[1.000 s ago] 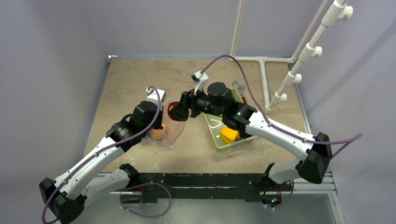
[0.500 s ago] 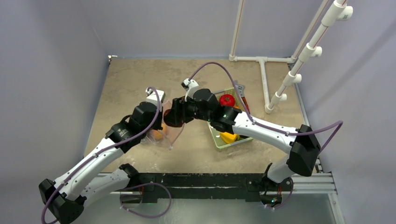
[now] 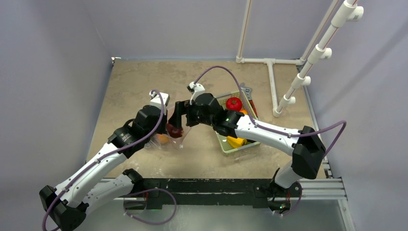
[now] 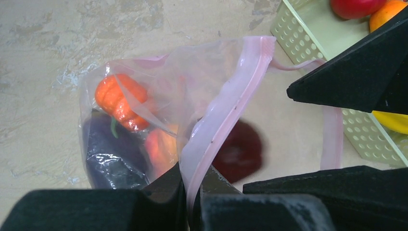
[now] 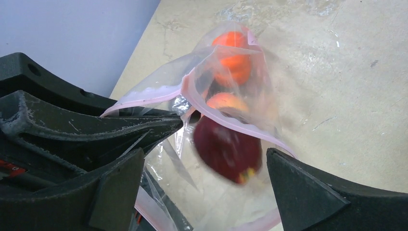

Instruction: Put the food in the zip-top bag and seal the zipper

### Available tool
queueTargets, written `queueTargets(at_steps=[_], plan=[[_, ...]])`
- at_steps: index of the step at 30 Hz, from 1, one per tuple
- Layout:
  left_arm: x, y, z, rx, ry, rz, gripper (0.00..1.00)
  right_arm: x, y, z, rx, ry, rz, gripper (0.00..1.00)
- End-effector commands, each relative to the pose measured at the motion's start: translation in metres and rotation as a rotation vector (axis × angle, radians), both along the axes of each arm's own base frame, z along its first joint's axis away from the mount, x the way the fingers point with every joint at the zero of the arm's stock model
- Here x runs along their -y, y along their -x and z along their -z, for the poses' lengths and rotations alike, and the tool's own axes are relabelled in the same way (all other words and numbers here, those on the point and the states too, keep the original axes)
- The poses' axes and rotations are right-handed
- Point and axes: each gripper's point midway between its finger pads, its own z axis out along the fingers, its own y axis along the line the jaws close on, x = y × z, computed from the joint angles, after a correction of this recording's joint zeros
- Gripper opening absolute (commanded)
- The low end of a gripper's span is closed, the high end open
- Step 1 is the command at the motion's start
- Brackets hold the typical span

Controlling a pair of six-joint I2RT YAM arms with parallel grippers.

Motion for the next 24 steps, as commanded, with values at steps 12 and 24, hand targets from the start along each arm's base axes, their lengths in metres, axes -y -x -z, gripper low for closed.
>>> queueTargets(at_steps=[12, 24], plan=[[0.002, -0.006, -0.011, 0.044, 0.034, -0.016, 0.00, 0.032, -0.008, -0.084, 0.094, -0.109, 0.146, 0.99], [0.002, -0.007, -0.009, 0.039, 0.029, -0.017, 0.00, 0.097, -0.027, -0.092, 0.129, -0.009, 0.346, 0.99]])
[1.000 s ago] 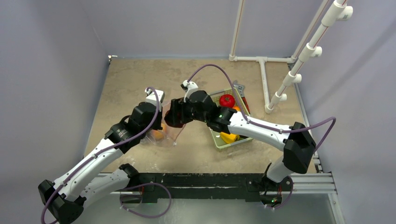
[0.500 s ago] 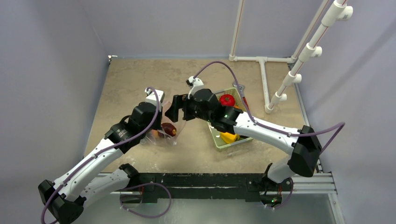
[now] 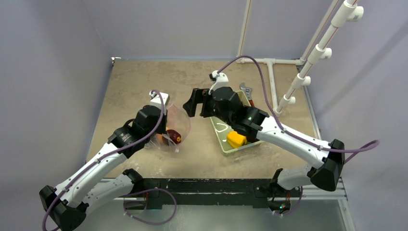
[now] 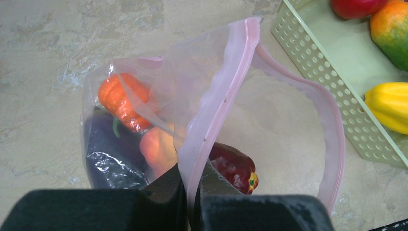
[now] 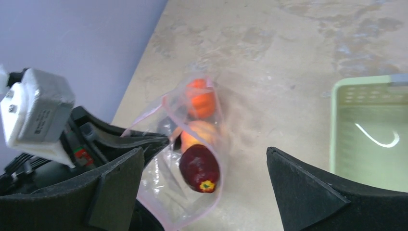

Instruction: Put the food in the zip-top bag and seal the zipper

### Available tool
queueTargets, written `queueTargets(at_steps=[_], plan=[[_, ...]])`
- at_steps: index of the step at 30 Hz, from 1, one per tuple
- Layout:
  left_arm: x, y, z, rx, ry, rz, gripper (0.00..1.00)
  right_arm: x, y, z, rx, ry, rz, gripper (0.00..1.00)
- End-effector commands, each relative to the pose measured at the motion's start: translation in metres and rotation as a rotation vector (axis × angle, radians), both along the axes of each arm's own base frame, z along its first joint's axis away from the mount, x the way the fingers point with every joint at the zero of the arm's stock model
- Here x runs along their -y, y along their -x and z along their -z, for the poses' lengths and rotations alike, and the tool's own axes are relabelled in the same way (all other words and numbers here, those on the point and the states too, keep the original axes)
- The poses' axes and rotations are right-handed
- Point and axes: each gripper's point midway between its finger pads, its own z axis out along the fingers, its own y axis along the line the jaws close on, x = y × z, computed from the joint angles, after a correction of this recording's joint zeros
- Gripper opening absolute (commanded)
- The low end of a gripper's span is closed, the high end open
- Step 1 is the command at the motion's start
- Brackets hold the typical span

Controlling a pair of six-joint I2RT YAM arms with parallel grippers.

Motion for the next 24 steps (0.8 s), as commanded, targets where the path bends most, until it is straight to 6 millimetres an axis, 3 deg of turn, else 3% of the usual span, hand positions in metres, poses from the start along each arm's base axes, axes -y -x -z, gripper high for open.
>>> queueTargets(at_steps=[1, 15, 24], plan=[[0.003, -0.006, -0.009, 0.037, 0.030, -0.015, 0.00, 0.039, -0.018, -0.014, 0.027, 0.030, 0.130, 0.99], [0.004, -0.007, -0.007, 0.031, 0.028, -0.007, 0.00, 0.133, -0.076, 0.037, -0.029, 0.278, 0.417, 0.99], [0.004, -0.007, -0.008, 0.033, 0.028, -0.004, 0.00, 0.166, -0.097, 0.087, -0.101, 0.431, 0.482, 0.99]])
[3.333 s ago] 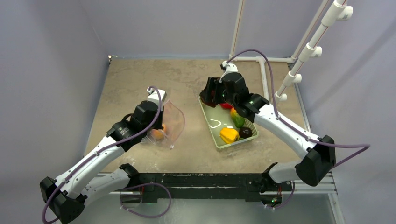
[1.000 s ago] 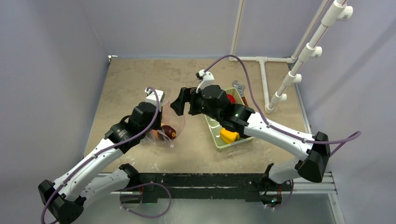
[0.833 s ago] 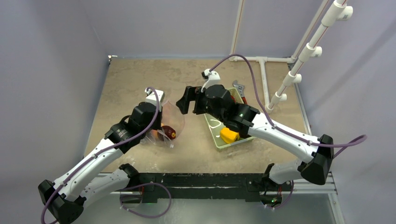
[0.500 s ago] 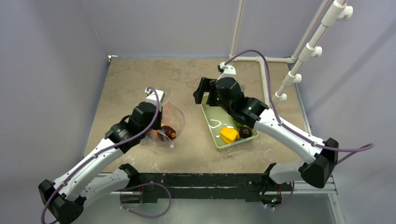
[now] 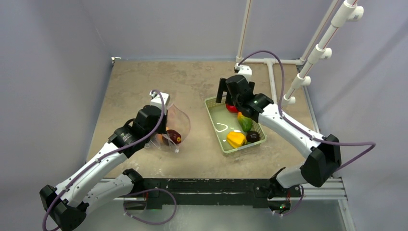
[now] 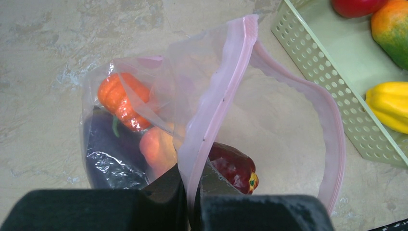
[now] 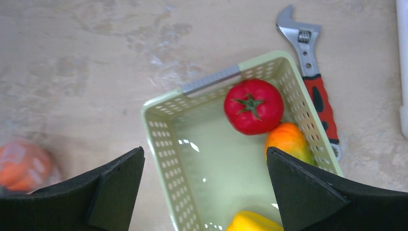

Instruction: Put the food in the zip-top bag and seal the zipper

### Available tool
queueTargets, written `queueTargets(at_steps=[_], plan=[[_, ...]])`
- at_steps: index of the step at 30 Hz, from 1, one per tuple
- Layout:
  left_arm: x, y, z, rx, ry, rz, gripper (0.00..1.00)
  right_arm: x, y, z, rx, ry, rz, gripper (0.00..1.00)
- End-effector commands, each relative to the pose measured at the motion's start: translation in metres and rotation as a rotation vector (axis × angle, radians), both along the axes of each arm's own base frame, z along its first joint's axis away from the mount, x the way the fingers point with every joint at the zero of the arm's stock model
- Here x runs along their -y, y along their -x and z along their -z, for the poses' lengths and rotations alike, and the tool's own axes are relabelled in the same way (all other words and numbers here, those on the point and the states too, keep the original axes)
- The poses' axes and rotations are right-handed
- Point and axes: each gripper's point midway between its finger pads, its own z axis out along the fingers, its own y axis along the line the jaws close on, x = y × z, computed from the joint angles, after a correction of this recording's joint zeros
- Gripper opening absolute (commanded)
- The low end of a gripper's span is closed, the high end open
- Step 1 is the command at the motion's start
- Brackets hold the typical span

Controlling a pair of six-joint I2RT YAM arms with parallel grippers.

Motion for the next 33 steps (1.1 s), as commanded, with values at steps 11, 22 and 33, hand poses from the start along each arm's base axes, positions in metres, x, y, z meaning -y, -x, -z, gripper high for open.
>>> queueTargets(at_steps=[11, 22, 33], plan=[[0.004, -0.006, -0.009, 0.038, 0.030, 0.001, 0.00, 0.027, -0.031, 0.077, -0.118, 0.151, 0.034, 0.99], [0.005, -0.006, -0.009, 0.037, 0.026, 0.005, 0.00, 0.034, -0.061, 0.112, -0.145, 0.180, 0.062, 0.99], [0.005, -0.007, -0.007, 0.033, 0.020, 0.003, 0.00, 0.042, -0.080, 0.135, -0.164, 0.188, 0.071, 0.99]])
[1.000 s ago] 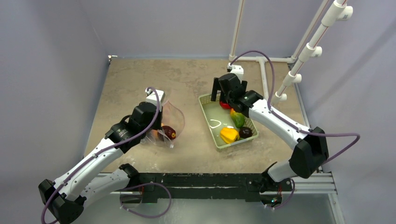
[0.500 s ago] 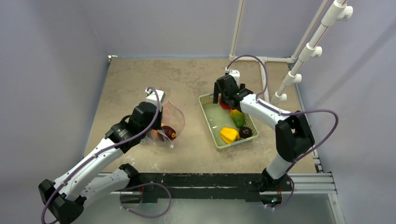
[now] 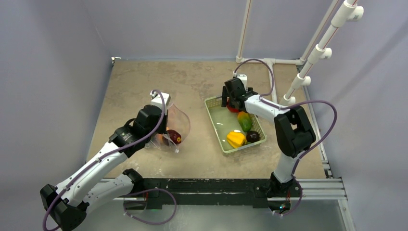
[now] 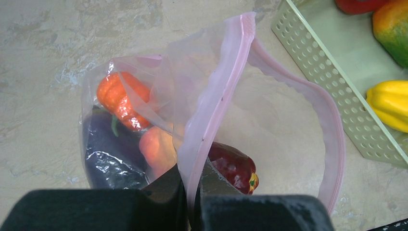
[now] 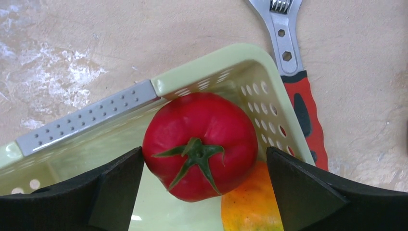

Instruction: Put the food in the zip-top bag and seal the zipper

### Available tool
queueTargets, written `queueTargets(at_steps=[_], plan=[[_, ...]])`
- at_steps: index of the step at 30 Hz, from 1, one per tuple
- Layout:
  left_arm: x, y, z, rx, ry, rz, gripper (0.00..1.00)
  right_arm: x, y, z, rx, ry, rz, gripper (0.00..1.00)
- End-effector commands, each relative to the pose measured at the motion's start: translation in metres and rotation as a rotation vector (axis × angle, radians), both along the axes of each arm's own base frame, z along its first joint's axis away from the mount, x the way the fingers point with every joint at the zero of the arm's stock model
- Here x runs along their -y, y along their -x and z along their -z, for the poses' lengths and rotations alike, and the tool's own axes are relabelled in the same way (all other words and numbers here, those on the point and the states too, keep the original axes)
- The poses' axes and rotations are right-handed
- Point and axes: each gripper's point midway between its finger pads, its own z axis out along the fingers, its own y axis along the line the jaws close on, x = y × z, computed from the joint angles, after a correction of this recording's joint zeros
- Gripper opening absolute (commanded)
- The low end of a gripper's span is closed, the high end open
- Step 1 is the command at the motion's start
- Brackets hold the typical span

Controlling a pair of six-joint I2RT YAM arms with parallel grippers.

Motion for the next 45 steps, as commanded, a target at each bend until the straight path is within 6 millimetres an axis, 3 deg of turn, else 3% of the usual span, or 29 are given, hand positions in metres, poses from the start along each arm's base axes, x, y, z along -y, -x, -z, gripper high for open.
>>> queueTargets(at_steps=[1, 6, 15, 18, 25, 30, 39, 45], plan=[[0.005, -0.007, -0.008, 0.036, 0.021, 0.001, 0.00, -0.007, -0.022, -0.015, 0.069, -0.035, -0.012, 0.99], [0.004, -0.007, -0.007, 0.035, 0.018, -0.001, 0.00, -0.009, -0.025, -0.012, 0.073, -0.043, -0.012, 0.94], [0.004, -0.007, -0.008, 0.037, 0.021, -0.004, 0.00, -0.012, -0.022, -0.025, 0.091, -0.075, -0.036, 0.58], [0.003, -0.007, -0.008, 0.037, 0.020, -0.004, 0.00, -0.011, -0.019, -0.037, 0.108, -0.083, -0.032, 0.51], [0.003, -0.007, -0.008, 0.037, 0.021, -0.006, 0.00, -0.015, -0.010, -0.088, 0.179, -0.145, -0.069, 0.44], [0.003, -0.007, -0.007, 0.035, 0.019, -0.006, 0.00, -0.035, 0.009, -0.129, 0.236, -0.224, -0.173, 0.43], [0.002, -0.007, -0.009, 0.040, 0.025, -0.011, 0.00, -0.088, 0.065, -0.207, 0.350, -0.402, -0.470, 0.41], [0.003, -0.007, -0.010, 0.041, 0.028, -0.008, 0.00, -0.126, 0.109, -0.240, 0.391, -0.484, -0.624, 0.41]])
